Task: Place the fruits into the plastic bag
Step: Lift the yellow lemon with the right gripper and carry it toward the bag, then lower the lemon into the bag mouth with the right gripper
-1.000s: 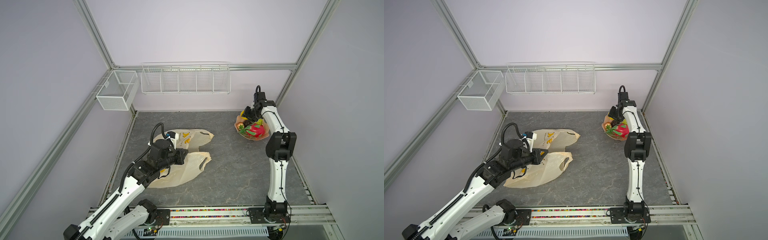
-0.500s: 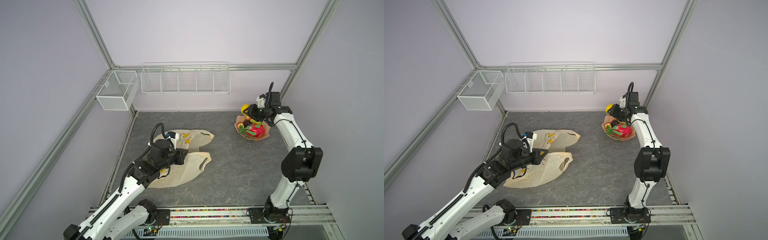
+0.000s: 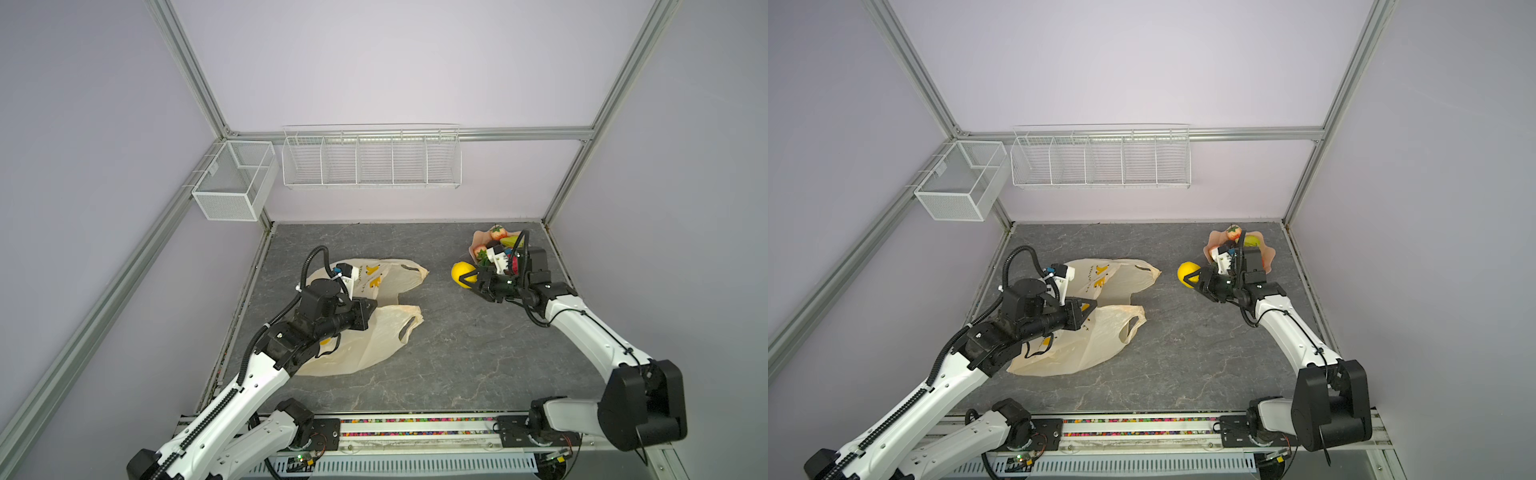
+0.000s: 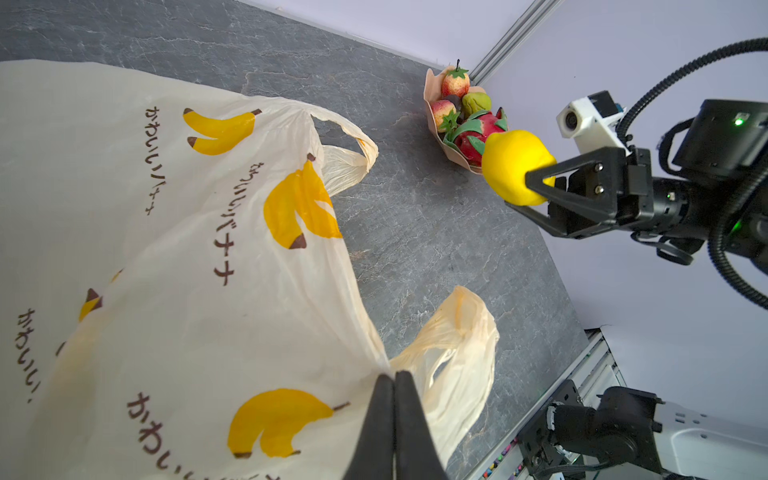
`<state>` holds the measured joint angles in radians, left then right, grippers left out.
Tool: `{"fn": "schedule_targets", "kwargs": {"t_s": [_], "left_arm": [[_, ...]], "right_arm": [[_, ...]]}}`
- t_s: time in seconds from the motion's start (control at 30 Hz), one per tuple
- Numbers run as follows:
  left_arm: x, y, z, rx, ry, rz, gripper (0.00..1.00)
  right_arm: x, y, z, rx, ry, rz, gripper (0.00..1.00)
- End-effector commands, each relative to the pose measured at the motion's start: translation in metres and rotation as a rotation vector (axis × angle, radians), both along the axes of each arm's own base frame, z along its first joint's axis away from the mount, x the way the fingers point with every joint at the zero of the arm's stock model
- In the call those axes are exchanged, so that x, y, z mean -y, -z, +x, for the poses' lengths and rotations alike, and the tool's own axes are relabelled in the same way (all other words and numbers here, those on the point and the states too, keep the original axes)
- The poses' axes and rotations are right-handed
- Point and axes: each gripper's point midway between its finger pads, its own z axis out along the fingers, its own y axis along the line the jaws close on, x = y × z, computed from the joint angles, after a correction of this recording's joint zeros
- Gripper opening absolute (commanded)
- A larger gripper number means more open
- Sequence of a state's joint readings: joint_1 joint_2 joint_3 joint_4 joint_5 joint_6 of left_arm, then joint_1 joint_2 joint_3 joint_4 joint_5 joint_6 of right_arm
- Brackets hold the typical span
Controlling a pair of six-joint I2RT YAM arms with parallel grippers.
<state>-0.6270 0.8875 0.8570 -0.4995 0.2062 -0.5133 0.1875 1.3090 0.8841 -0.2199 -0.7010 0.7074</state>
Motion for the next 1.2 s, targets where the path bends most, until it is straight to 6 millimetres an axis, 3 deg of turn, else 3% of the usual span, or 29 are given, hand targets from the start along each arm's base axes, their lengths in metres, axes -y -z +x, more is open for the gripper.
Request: {"fn": "schedule_targets", "kwargs": {"t_s": [0.0,0.2,0.23,0.5,0.87,1.17], "left_arm": [[0.002,-0.014,-0.001,0.034,0.017,-0.013,0.0],[0.003,-0.015,-0.001,0.036,0.026,-0.014,0.0],[0.003,-0.014,-0.001,0.034,0.026,-0.012,0.0],[0.007,-0.017,0.0,0.036,0.039,-0.02,0.0],[0.01,-0.018,0.004,0.043,0.037,-0.027,0.0],[0.011,-0.021,0.01,0.058,0.024,-0.033,0.0]], "right_arm": [[-0.011,-0.006,-0.009,0.024,-0.034,0.087,0.27],[-0.017,0.001,-0.006,0.016,-0.058,0.14,0.26],[-0.028,0.004,-0.011,0.006,-0.092,0.143,0.26],[-0.058,0.038,-0.003,-0.053,-0.144,0.16,0.25],[-0.159,0.052,0.004,-0.086,-0.298,0.251,0.25],[-0.214,0.058,-0.009,-0.127,-0.372,0.332,0.24]]}}
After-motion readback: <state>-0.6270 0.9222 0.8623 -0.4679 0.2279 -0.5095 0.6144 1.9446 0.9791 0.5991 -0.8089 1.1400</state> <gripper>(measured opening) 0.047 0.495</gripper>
